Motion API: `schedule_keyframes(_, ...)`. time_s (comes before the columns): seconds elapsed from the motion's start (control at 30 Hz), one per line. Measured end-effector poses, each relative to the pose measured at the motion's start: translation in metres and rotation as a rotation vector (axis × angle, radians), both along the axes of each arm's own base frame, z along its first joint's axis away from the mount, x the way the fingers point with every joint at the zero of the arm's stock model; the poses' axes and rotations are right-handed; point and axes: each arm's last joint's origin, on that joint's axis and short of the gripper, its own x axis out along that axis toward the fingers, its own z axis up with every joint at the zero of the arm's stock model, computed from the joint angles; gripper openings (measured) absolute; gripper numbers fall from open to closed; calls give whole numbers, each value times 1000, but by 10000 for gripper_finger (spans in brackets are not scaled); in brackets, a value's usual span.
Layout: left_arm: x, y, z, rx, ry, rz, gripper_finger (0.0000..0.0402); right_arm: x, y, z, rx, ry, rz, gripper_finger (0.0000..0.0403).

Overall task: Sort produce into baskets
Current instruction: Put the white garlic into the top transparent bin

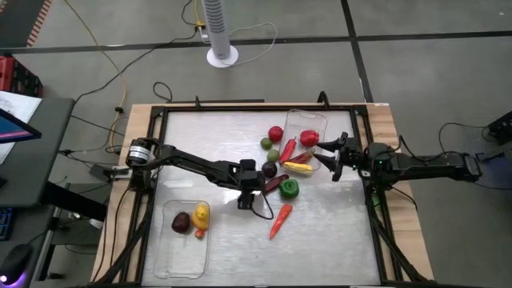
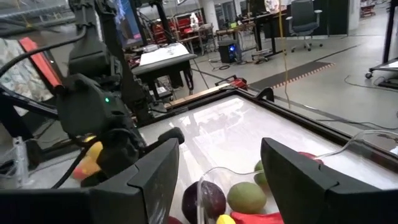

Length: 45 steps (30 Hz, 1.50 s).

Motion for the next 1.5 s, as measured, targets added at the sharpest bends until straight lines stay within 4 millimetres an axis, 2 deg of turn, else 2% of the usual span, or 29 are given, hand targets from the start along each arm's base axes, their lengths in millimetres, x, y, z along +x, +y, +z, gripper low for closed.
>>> schedule_keyframes(0.23,-6,-1,-4,-20,71,-9,195,1,0,-1,0,6,-3,256)
schedule_keyframes(0.5,-6,-1,-3,3,75,-35,115,1,0,0,2,3,-1,256)
schedule_keyframes(0.6,-7,0,5,2,50,-35,90,1,0,-1,2,5,0,256)
schedule_keyframes(0.73,-12,1,32,14,-30,1,85,1,0,-1,2,6,1,256)
schedule_keyframes(0.8,-17,2,44,7,-57,72,95,1,0,-1,2,6,1,256)
schedule_keyframes(0.9,-25,3,50,-13,-29,140,126,1,0,-1,3,10,1,256)
schedule_keyframes(1.1,-27,-5,48,8,-16,99,233,1,0,-1,7,8,2,256)
schedule_keyframes(1.23,-32,-2,35,31,6,34,295,1,0,-1,7,8,2,256)
schedule_keyframes(1.33,-38,3,21,4,19,20,317,1,0,-1,7,8,2,256)
schedule_keyframes(1.5,-43,9,5,-3,-9,31,315,1,0,-1,4,9,2,256)
